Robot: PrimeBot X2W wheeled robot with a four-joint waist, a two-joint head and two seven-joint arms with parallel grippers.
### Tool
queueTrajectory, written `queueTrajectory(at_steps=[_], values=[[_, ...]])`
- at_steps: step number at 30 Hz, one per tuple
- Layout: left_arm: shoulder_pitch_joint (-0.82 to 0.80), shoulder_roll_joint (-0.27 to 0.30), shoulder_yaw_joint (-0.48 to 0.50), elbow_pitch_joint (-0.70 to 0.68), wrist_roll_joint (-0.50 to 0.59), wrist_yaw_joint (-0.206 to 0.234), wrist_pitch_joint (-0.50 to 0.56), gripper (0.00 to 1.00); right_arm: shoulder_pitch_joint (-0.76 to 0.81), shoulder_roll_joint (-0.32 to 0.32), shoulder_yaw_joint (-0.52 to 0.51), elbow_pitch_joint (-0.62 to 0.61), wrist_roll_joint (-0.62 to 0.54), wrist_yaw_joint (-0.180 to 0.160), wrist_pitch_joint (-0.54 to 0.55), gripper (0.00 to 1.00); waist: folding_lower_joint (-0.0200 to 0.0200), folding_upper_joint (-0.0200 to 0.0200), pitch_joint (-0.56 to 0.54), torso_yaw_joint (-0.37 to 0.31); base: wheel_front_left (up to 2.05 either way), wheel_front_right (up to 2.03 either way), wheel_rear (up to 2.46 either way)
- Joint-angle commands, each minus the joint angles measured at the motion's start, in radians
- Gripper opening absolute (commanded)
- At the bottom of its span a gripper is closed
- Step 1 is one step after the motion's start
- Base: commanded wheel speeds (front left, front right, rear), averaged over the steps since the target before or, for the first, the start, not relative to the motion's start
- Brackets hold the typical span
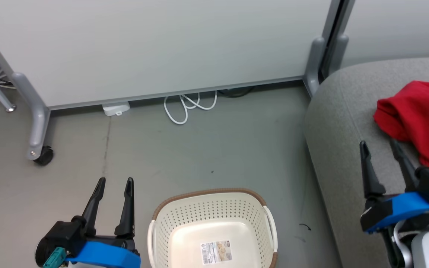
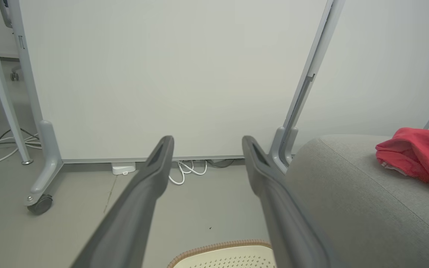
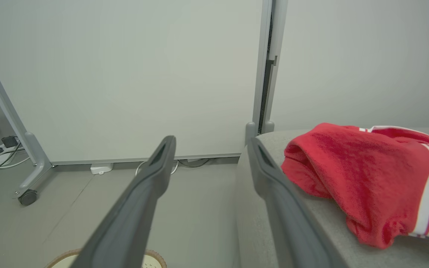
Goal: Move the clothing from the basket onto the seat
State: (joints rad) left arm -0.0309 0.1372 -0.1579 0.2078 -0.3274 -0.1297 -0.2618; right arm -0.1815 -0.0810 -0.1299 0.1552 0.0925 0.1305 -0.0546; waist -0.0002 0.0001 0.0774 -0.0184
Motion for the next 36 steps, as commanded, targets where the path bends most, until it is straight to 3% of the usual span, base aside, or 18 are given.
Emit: queueTrajectory(at_steps=[1, 21, 36], values=[[0.010, -0.001, 0.007, 0.004, 0.004, -0.001, -0.005, 1.00, 0.028, 0.005, 0.003, -0.008, 0.004, 0.000, -0.008, 1.00, 0.0002, -0.0001, -0.022, 0.020, 0.00, 0.00, 0.00], [0.058, -0.002, 0.074, 0.081, 0.015, -0.001, -0.005, 1.00, 0.189, 0.031, 0.062, 0.038, 0.017, 0.000, -0.054, 1.00, 0.0002, -0.0001, -0.074, 0.097, 0.00, 0.00, 0.00], [0.030, 0.005, 0.067, 0.126, 0.008, -0.001, -0.005, 1.00, 0.185, 0.031, 0.071, 0.064, 0.034, 0.000, -0.073, 1.00, 0.0002, -0.0001, -0.072, 0.084, 0.00, 0.00, 0.00]])
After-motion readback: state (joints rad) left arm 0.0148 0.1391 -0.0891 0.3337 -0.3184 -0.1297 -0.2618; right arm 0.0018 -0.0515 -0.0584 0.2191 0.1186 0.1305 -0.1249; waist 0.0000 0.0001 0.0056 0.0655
